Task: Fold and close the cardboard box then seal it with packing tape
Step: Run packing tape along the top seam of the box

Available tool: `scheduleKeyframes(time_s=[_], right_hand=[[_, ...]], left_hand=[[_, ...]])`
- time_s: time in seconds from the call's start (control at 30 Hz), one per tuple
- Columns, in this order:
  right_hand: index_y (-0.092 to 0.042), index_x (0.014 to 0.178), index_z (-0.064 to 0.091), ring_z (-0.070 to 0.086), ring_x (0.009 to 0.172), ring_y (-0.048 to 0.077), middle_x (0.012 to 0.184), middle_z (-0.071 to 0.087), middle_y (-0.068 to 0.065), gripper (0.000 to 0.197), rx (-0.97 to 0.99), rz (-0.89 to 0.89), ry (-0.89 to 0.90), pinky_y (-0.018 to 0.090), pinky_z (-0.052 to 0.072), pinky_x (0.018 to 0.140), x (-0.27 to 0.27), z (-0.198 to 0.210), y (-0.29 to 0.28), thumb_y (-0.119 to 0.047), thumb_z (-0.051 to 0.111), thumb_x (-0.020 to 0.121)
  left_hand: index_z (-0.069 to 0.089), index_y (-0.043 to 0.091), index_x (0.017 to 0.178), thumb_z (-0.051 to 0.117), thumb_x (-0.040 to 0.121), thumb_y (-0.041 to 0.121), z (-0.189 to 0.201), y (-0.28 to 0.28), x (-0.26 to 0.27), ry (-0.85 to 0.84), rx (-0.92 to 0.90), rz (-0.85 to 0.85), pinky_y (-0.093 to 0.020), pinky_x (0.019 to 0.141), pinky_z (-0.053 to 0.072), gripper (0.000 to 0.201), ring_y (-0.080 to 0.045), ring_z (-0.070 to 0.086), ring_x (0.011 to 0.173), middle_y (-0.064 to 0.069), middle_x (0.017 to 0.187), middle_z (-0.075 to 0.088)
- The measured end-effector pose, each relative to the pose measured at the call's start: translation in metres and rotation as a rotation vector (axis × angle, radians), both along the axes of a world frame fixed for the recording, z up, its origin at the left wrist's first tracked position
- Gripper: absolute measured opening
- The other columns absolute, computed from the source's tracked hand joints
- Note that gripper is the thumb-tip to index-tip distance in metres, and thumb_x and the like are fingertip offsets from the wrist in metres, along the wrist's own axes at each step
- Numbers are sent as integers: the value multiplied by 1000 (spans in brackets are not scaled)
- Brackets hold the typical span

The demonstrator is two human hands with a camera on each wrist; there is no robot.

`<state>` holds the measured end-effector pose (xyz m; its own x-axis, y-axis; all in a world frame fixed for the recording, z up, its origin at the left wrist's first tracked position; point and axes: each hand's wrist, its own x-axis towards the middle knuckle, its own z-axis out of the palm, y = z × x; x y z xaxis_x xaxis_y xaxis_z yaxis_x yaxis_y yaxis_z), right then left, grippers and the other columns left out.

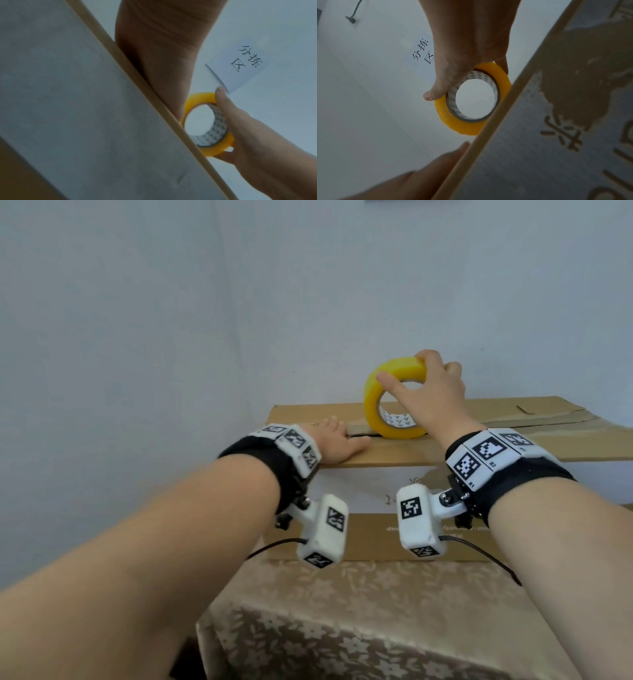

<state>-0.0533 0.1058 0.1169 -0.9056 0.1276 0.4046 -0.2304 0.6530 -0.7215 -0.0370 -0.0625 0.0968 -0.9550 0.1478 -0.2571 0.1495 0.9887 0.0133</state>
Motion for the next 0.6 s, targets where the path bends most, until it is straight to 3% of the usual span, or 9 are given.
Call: scheduleKeyframes(time_s=[0.1, 0.17, 0.23, 0.33, 0.4, 0.47, 0.57, 0.6], right_hand=[[-33, 145, 26, 38, 128, 32, 141, 29, 10, 89, -175, 18, -52, 42, 35, 104, 4, 0, -3, -77, 54, 73], [-28, 150, 15, 39, 129, 29, 146, 29, 11, 101, -326, -16, -86, 36, 35, 98, 6, -5, -9, -72, 61, 72], [-21, 147, 15, 44, 123, 28, 142, 35, 11, 104, -398, -61, -106, 33, 36, 88, 8, -11, -15, -66, 68, 69], [-18, 134, 30, 49, 110, 26, 128, 42, 10, 82, -400, -73, -66, 34, 42, 87, 3, -21, -16, -50, 73, 72], [-14, 127, 41, 53, 105, 26, 116, 50, 7, 57, -332, -81, -39, 37, 45, 88, 0, -26, -11, -34, 70, 81], [-8, 118, 48, 56, 97, 28, 103, 54, 7, 33, -184, -80, -30, 35, 44, 78, -3, -26, -6, -18, 60, 89], [-3, 117, 46, 49, 87, 24, 98, 51, 8, 26, -38, -74, -33, 31, 37, 71, -5, -17, 6, -6, 50, 92], [-3, 120, 43, 48, 87, 24, 98, 49, 8, 29, -1, -63, -34, 31, 36, 71, -6, -14, 11, -4, 49, 92]], left_hand=[[7, 7, 151, 16, 93, 63, -2, 13, -3, 7, 5, -20, -42, 118, 4, 81, -24, 1, 146, -13, 158, 0], [5, 14, 152, 13, 93, 63, -4, 8, -4, -11, 5, -37, -44, 118, 2, 76, -24, -4, 146, -14, 158, -5], [8, 20, 152, 10, 92, 65, -7, 4, -5, -19, 6, -50, -45, 118, 1, 75, -26, -5, 146, -16, 158, -5], [9, 18, 152, 7, 80, 75, -7, 5, -5, -11, 10, -66, -45, 119, 3, 91, -27, -3, 146, -15, 158, -2], [5, 13, 152, 15, 89, 68, -7, 7, -4, 13, 59, -31, -42, 119, 4, 84, -25, 0, 146, -12, 159, -2], [6, 15, 152, 15, 88, 70, -7, 6, -5, 9, 72, -48, -43, 119, 4, 85, -25, 1, 146, -11, 159, 0], [13, 22, 151, -5, 51, 80, -7, 3, -10, -27, -26, -151, -47, 118, 4, 117, -29, -4, 146, -15, 158, 1], [14, 23, 151, -6, 48, 79, -7, 2, -12, -32, -39, -158, -48, 118, 4, 119, -29, -5, 146, -15, 158, -1]])
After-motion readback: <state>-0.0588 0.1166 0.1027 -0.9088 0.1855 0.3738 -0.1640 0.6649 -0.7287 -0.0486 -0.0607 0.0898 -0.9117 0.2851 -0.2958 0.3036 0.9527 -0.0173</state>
